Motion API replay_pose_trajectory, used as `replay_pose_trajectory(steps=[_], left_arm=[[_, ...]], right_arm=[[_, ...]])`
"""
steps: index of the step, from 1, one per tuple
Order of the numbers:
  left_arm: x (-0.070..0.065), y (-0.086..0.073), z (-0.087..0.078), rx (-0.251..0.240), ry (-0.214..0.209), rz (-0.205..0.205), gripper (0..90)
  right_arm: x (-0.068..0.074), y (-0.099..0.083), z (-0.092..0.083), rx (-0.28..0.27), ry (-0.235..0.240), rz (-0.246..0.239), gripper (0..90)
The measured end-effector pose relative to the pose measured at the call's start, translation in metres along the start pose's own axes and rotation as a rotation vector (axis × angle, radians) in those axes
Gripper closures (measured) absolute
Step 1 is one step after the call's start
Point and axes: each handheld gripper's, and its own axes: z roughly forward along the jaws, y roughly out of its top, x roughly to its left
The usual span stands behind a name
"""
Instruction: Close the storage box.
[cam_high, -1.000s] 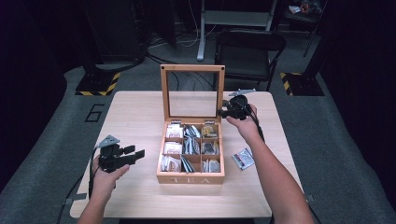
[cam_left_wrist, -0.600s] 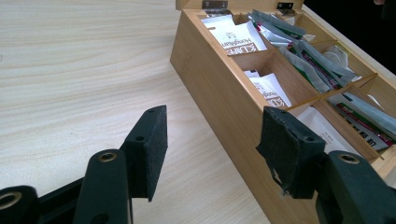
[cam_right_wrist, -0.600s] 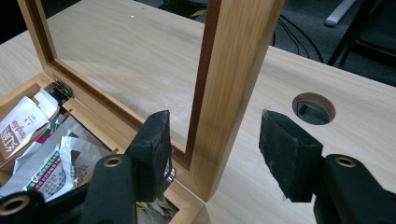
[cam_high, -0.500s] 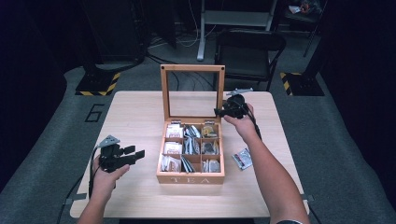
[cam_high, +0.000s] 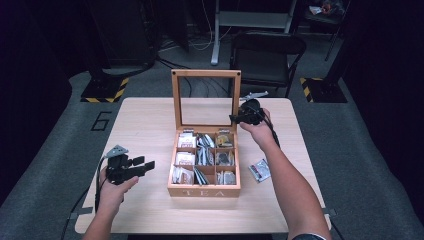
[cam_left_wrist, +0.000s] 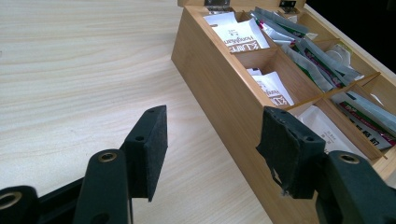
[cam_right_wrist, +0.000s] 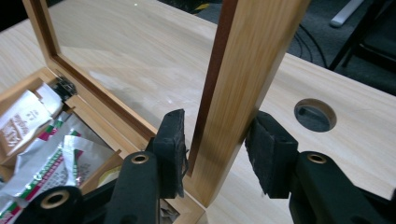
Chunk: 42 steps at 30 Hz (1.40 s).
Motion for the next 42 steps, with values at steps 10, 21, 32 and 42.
replay_pose_trajectory(steps=[10,21,32,42], left_arm=[[0.003,-0.001,0.002,0.0,0.007,-0.016,41.7],[-0.002,0.015,0.007,-0.015,-0.01,0.001,41.7],[-0.003,0.056,0.021,-0.008,-0.014,0.03,41.7],[-0.012,0.094,0.033,-0.01,-0.027,0.074,42.3]], right_arm=[[-0.003,-0.001,-0.005,-0.006,0.011,0.006,65.0],[0.002,-0.006,-0.012,-0.024,0.021,-0.005,65.9],[0.008,-0.008,-0.017,-0.023,0.014,-0.049,65.7],[0.011,-0.01,-0.02,-0.033,0.007,-0.069,65.4]])
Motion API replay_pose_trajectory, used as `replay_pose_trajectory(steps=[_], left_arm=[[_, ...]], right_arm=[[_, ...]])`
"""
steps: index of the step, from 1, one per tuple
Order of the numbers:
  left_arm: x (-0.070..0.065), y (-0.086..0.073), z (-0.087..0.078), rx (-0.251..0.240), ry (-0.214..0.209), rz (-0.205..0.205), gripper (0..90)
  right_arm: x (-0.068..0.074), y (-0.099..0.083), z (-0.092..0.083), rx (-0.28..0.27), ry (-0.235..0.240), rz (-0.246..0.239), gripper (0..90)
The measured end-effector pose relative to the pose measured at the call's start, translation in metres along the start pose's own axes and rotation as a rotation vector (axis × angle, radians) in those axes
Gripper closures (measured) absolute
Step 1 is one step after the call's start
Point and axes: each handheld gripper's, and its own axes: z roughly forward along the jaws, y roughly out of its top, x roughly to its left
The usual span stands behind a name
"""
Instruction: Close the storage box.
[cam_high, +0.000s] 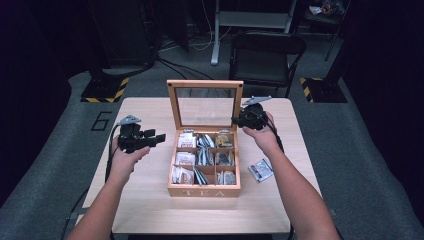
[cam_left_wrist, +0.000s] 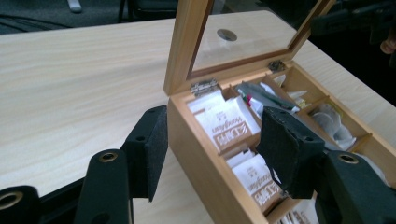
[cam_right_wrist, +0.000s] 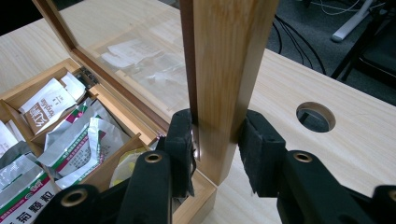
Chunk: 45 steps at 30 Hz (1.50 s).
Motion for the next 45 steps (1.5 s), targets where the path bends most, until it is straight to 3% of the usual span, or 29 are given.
replay_pose_trajectory(steps=[13,17,20,24,41,45], left_arm=[[-0.007,0.041,0.016,-0.021,0.002,0.055,45.4],[-0.01,0.053,0.02,-0.022,0.021,0.1,46.0],[-0.013,0.062,0.023,-0.044,0.066,0.119,49.1],[-0.015,0.07,0.025,-0.052,0.067,0.138,53.2],[-0.02,0.075,0.031,-0.077,0.091,0.156,62.6],[-0.021,0.075,0.029,-0.063,0.084,0.159,63.0]], right_arm=[[0.006,-0.004,-0.003,-0.009,-0.016,-0.019,65.3],[0.007,-0.005,-0.004,-0.014,-0.018,-0.014,65.2],[0.008,-0.005,-0.004,-0.014,-0.018,-0.01,65.1],[0.007,-0.006,-0.005,-0.021,-0.012,-0.01,64.9],[0.007,-0.008,-0.006,-0.032,-0.01,-0.022,64.2],[0.008,-0.009,-0.007,-0.027,-0.017,-0.004,57.1]])
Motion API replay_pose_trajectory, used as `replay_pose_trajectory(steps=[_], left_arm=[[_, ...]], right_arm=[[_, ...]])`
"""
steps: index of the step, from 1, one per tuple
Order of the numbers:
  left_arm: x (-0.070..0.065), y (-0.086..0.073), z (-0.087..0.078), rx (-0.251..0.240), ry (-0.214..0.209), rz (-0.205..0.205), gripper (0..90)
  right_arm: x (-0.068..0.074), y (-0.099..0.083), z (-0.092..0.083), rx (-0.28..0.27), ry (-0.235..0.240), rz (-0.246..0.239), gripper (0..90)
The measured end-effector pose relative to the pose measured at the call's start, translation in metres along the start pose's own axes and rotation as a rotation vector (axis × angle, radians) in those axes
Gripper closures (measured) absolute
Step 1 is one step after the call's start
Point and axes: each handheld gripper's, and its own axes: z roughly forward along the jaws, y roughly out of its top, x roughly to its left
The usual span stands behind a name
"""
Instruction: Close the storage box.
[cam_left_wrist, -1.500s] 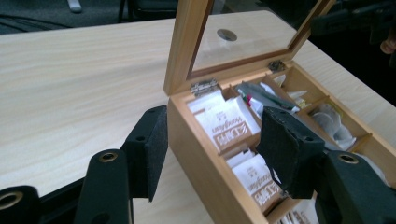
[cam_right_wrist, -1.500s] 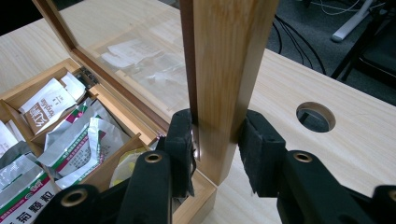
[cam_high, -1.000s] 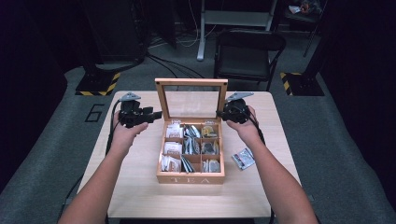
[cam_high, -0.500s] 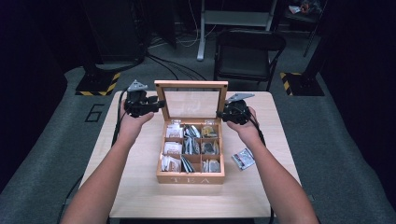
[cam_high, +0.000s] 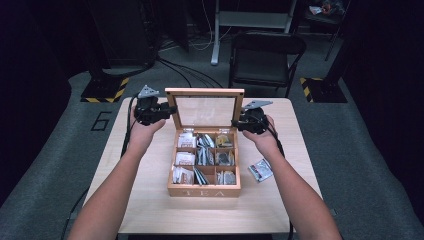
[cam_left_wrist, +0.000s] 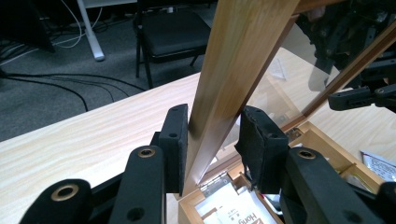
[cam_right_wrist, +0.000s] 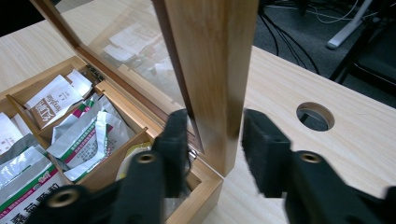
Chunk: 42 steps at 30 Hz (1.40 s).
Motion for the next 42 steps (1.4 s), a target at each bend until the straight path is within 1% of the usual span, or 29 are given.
replay_pose_trajectory(steps=[4,5,6,9,13,14,18,19,20,23,25,27,29,33,34,36,37,40,41,42], left_arm=[[-0.002,-0.001,-0.002,0.006,-0.003,0.015,63.0],[-0.002,-0.002,-0.002,0.001,0.0,0.013,63.0],[-0.002,-0.003,-0.003,-0.002,-0.001,0.015,62.9],[-0.003,-0.007,-0.004,-0.014,-0.009,-0.003,62.8],[-0.004,-0.009,-0.007,-0.012,-0.013,-0.002,62.6],[-0.005,-0.009,-0.008,-0.009,-0.014,0.0,62.5],[-0.007,-0.012,-0.011,0.0,-0.022,-0.001,62.3],[-0.007,-0.013,-0.011,-0.002,-0.02,0.0,62.2],[-0.008,-0.014,-0.012,-0.005,-0.021,-0.003,62.2],[-0.009,-0.018,-0.015,-0.006,-0.031,-0.004,61.9],[-0.011,-0.021,-0.017,-0.009,-0.032,-0.003,61.8],[-0.013,-0.024,-0.018,-0.009,-0.033,0.004,61.7],[-0.014,-0.026,-0.02,-0.007,-0.035,0.011,61.6],[-0.015,-0.03,-0.022,-0.008,-0.042,0.01,61.3],[-0.016,-0.032,-0.022,-0.012,-0.043,0.007,61.2],[-0.017,-0.034,-0.024,-0.012,-0.044,0.009,61.1],[-0.018,-0.035,-0.024,-0.013,-0.045,0.01,61.0],[-0.019,-0.038,-0.026,-0.009,-0.052,0.01,60.8],[-0.019,-0.04,-0.027,-0.008,-0.051,0.009,60.8],[-0.02,-0.041,-0.027,-0.006,-0.055,0.01,60.6]], right_arm=[[-0.002,0.0,-0.007,-0.009,0.001,0.018,51.4],[-0.001,0.0,-0.011,-0.013,0.005,0.033,50.1],[0.0,0.001,-0.013,-0.019,0.007,0.038,49.5],[0.003,0.004,-0.026,-0.044,0.015,0.033,49.1],[0.01,0.009,-0.041,-0.06,0.022,0.056,49.1],[0.011,0.01,-0.044,-0.062,0.027,0.049,49.0],[0.016,0.016,-0.057,-0.068,0.017,0.027,48.2],[0.017,0.017,-0.059,-0.071,0.016,0.029,47.1],[0.017,0.017,-0.06,-0.074,0.015,0.016,46.4],[0.019,0.019,-0.066,-0.079,0.011,0.016,45.6],[0.02,0.019,-0.07,-0.086,0.011,0.002,45.6],[0.022,0.019,-0.073,-0.087,0.015,-0.003,45.6],[0.025,0.019,-0.077,-0.095,0.023,-0.023,45.6],[0.032,0.021,-0.084,-0.119,0.034,-0.031,45.9],[0.034,0.021,-0.085,-0.122,0.038,-0.044,46.0],[0.037,0.022,-0.087,-0.123,0.044,-0.049,46.2],[0.038,0.022,-0.087,-0.122,0.047,-0.06,47.0],[0.042,0.022,-0.09,-0.116,0.058,-0.06,48.4],[0.043,0.021,-0.09,-0.118,0.064,-0.068,48.5],[0.044,0.021,-0.092,-0.115,0.067,-0.062,48.6]])
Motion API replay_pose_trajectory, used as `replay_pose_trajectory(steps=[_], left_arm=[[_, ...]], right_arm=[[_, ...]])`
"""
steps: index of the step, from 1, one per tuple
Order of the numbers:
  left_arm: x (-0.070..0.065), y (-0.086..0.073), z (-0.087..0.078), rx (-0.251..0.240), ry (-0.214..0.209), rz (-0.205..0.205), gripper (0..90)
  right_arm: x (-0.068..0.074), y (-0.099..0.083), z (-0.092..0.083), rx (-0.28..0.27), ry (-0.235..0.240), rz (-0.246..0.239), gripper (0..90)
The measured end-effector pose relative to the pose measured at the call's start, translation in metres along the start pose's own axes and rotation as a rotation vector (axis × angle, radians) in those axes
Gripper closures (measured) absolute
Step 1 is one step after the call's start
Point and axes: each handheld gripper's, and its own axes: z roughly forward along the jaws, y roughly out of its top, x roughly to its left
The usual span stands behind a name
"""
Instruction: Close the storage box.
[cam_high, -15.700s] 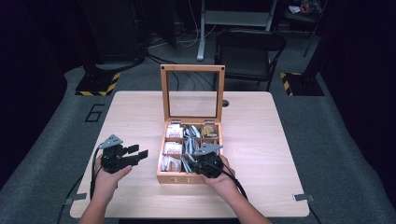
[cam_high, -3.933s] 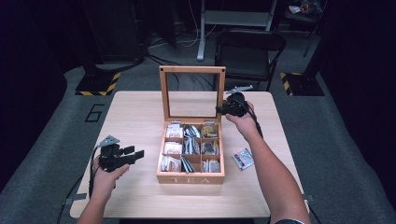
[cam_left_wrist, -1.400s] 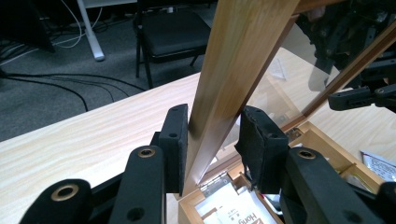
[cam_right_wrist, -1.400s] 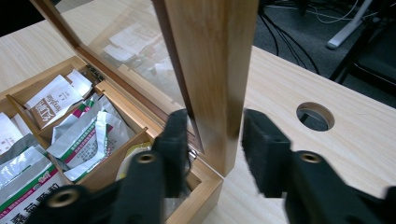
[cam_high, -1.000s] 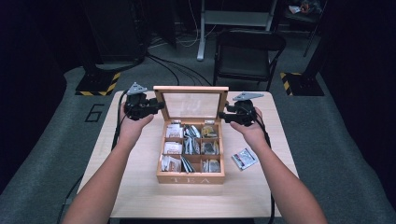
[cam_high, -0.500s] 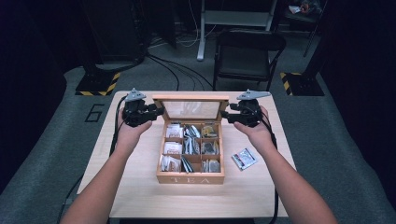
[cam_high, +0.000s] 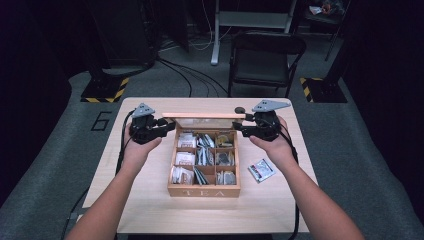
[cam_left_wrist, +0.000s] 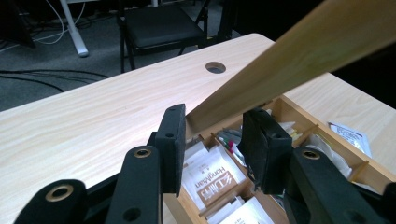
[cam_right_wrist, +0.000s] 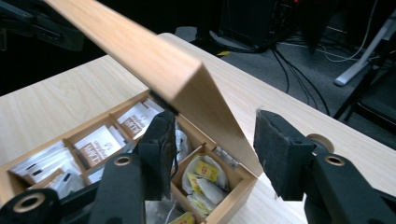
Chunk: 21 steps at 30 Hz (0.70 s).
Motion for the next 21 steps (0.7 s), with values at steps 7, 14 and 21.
replay_pose_trajectory(steps=[7,14,21], left_arm=[[-0.004,-0.006,-0.003,0.01,0.002,0.017,60.3],[-0.006,-0.016,-0.005,0.0,-0.02,-0.011,59.2],[-0.009,-0.025,-0.01,0.015,-0.037,-0.005,59.4]], right_arm=[[0.005,-0.006,-0.008,0.007,0.008,-0.015,56.7],[0.01,-0.014,-0.011,0.014,0.017,-0.025,56.6],[0.018,-0.024,-0.014,0.029,0.016,-0.026,56.2]])
